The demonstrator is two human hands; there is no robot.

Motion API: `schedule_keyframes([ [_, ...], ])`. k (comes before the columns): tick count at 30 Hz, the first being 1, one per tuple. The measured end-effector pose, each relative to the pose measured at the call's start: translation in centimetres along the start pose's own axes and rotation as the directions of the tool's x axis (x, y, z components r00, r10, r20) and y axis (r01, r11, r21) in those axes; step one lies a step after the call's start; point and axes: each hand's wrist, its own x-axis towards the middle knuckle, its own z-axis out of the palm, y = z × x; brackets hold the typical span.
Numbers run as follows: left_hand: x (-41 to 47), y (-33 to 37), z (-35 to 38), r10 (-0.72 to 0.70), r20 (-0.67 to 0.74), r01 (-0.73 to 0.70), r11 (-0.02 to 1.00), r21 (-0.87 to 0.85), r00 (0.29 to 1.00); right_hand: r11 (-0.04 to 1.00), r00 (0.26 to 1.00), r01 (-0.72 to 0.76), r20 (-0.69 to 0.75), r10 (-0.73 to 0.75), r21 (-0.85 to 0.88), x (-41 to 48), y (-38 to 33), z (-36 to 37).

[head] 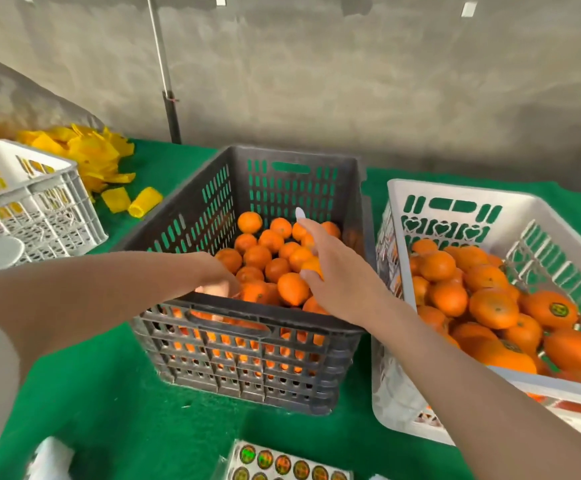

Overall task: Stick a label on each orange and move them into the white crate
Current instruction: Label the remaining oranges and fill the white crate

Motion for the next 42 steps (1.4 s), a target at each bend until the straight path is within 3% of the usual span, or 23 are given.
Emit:
schedule_keyframes([
  [4, -0.5, 0.2, -0.1, 0.015, -0.053, -0.018, 0.999, -0.052, 0.998, 1.0, 0.999, -0.009, -0.042, 0.009, 0.022, -0.1, -0.1, 0.0],
  [7, -2.9, -0.2, -1.6, 0.16, -0.298, -0.208, 0.969, -0.135, 0.941, 0.995, 0.991, -0.014, -0.131, 0.027, 0.096, -0.1, 0.1, 0.1],
  [9, -5.6, -0.8, -2.3, 0.191, -0.524, -0.385, 0.877, -0.289, 0.83, 0.988, 0.978, 0.001, -0.205, 0.031, 0.151, -0.2, 0.2, 0.2],
  [11, -8.3, -0.9, -2.5, 0.151, -0.721, -0.574, 0.721, -0.387, 0.676, 0.973, 0.962, 0.002, -0.267, 0.061, 0.23, -0.4, 0.2, -0.1],
  [13, -10.5, -0.2, -1.9, 0.126, -0.842, -0.727, 0.58, -0.367, 0.525, 0.927, 0.947, -0.01, -0.294, 0.129, 0.376, -0.6, 0.1, -0.8],
  [15, -12.7, 1.4, -1.1, 0.122, -0.913, -0.838, 0.458, -0.296, 0.389, 0.816, 0.952, -0.013, -0.242, 0.187, 0.579, -1.1, -0.3, -1.6],
  [18, -15.3, 4.4, 0.1, 0.096, -0.956, -0.913, 0.337, -0.23, 0.277, 0.592, 0.976, -0.059, -0.079, 0.204, 0.804, -2.4, -1.3, -2.6],
  [21, -16.9, 8.4, 1.3, 0.03, -0.976, -0.922, 0.336, -0.194, 0.216, 0.557, 0.964, -0.052, -0.104, 0.244, 0.829, -4.5, -1.7, -3.5],
  [23, -17.6, 10.6, 2.0, -0.005, -0.97, -0.924, 0.301, -0.234, 0.244, 0.596, 0.952, 0.024, -0.201, 0.231, 0.802, -6.3, -1.2, -4.2],
  [24, -17.9, 11.4, 2.2, 0.02, -0.952, -0.933, 0.21, -0.294, 0.304, 0.634, 0.947, 0.07, -0.251, 0.199, 0.77, -7.4, -0.9, -4.6],
  [26, -18.8, 12.8, 2.2, 0.16, -0.863, -0.859, -0.119, -0.499, 0.479, 0.726, 0.935, 0.14, -0.331, 0.128, 0.673, -9.4, -0.2, -5.4],
  [28, -19.6, 14.2, 2.1, 0.289, -0.742, -0.603, -0.441, -0.664, 0.605, 0.785, 0.929, 0.172, -0.362, 0.07, 0.595, -11.2, 0.4, -6.2],
  [30, -20.0, 16.0, 2.1, 0.327, -0.69, -0.433, -0.587, -0.684, 0.646, 0.798, 0.944, 0.177, -0.329, 0.029, 0.577, -12.8, 1.0, -7.1],
  [33, -19.6, 18.6, 2.7, 0.298, -0.658, -0.316, -0.694, -0.646, 0.692, 0.739, 0.956, 0.142, -0.285, 0.071, 0.659, -15.1, 1.9, -8.9],
  [36, -19.5, 20.2, 3.1, 0.276, -0.635, -0.294, -0.708, -0.642, 0.722, 0.67, 0.951, 0.072, -0.252, 0.176, 0.739, -16.8, 2.6, -10.4],
  [42, -19.7, 22.2, 3.9, 0.29, -0.585, -0.253, -0.696, -0.672, 0.757, 0.801, 0.979, -0.057, -0.126, 0.163, 0.597, -18.4, 3.5, -10.9],
])
